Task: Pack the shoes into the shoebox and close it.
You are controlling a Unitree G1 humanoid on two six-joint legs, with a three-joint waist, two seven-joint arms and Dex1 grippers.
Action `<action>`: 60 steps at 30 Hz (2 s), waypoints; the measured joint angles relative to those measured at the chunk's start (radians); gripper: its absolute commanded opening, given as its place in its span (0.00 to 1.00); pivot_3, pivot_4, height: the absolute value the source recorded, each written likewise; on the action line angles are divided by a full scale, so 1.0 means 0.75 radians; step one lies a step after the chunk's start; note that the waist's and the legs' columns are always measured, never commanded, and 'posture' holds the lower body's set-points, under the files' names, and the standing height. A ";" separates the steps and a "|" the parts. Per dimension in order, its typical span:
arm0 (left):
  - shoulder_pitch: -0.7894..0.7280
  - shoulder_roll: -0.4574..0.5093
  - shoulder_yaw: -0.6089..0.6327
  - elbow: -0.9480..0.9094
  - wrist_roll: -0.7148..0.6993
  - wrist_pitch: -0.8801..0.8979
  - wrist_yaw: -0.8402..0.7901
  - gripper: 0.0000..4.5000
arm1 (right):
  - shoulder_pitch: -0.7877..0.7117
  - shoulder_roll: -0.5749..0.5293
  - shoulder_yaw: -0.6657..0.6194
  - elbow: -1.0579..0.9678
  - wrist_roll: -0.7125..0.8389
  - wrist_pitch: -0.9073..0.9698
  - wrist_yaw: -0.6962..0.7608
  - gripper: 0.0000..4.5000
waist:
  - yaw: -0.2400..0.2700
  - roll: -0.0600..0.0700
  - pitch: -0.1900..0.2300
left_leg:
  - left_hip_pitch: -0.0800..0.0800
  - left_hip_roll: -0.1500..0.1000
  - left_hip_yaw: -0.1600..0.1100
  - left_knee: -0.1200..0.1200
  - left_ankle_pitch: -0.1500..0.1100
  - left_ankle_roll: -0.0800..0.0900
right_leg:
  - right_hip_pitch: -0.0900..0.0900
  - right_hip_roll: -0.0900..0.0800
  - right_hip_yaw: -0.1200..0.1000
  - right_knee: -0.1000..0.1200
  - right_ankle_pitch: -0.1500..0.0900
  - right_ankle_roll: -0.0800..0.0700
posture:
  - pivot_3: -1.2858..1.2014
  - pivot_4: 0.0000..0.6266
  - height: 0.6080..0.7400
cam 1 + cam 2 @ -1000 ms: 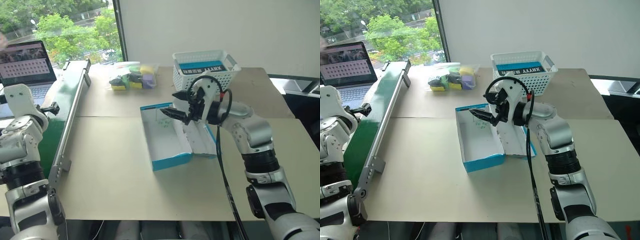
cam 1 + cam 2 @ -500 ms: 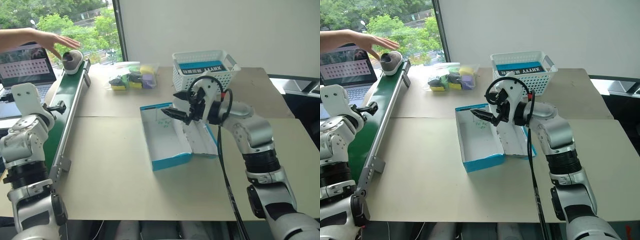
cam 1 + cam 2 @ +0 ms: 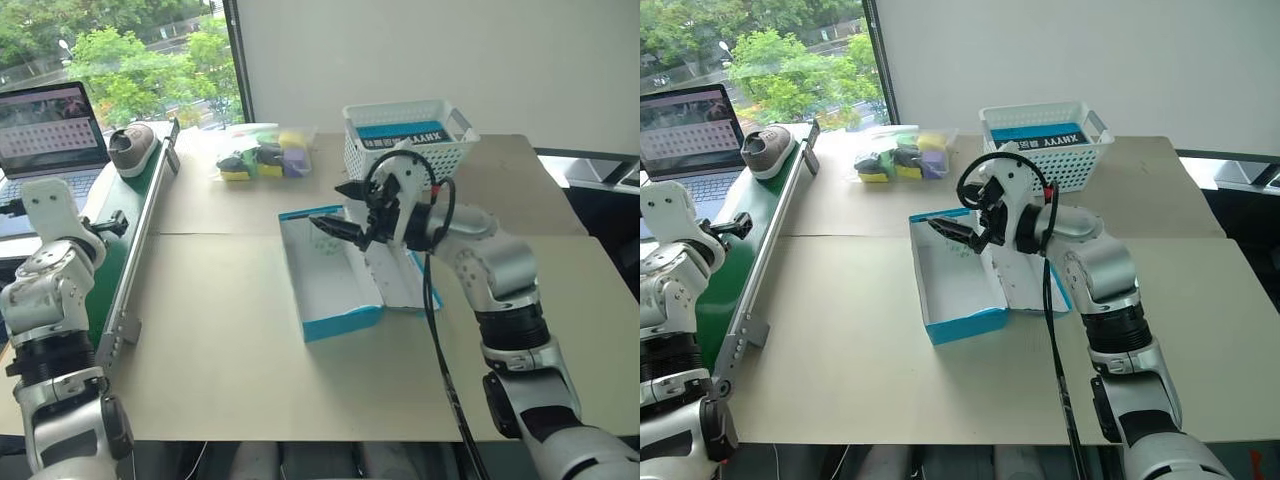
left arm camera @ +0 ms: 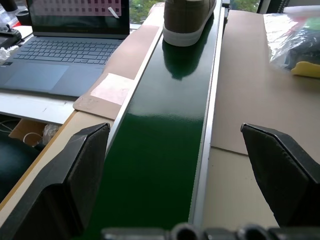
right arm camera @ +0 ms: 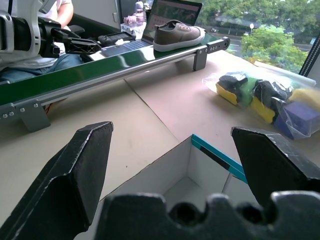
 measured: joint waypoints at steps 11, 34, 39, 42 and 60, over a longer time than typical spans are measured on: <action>0.140 0.052 0.057 0.175 -0.008 -0.318 -0.195 1.00 | 0.000 0.009 0.001 -0.010 0.012 0.019 -0.005 0.99 | 0.004 0.000 0.000 | 0.000 0.000 0.000 0.000 0.000 0.000 | 0.000 0.000 0.000 0.000 0.000 0.000 | 0.52 0.24 1.00; 0.155 0.018 0.026 0.376 -0.013 -0.440 -0.296 1.00 | 0.046 -0.001 -0.001 -0.090 0.024 0.067 -0.068 0.99 | 0.002 0.000 0.000 | 0.000 0.000 0.000 0.000 0.000 0.000 | 0.000 0.000 0.000 0.000 0.000 0.000 | 0.52 0.24 1.00; 0.154 0.019 0.001 0.376 -0.026 -0.434 -0.348 0.76 | 0.055 -0.007 -0.001 -0.097 0.024 0.068 -0.072 1.00 | 0.002 0.000 0.000 | 0.001 0.000 0.000 0.000 0.000 0.000 | 0.000 0.000 0.000 0.000 0.000 0.000 | 0.52 0.24 1.00; 0.154 0.019 0.002 0.369 -0.045 -0.434 -0.371 0.60 | 0.057 -0.011 -0.002 -0.100 0.025 0.068 -0.076 1.00 | 0.008 0.000 0.000 | 0.001 0.000 0.000 0.000 0.000 0.000 | 0.001 0.000 -0.001 0.001 0.000 0.000 | 0.52 0.24 1.00; -0.036 -0.215 -0.273 -0.303 -0.217 -0.192 -0.400 0.58 | -0.159 0.248 -0.432 -0.037 0.416 0.318 -0.396 1.00 | 0.000 -0.003 0.001 | 0.000 0.000 -0.001 0.000 0.001 0.000 | 0.001 0.000 -0.001 0.002 0.000 -0.001 | 0.52 0.24 1.00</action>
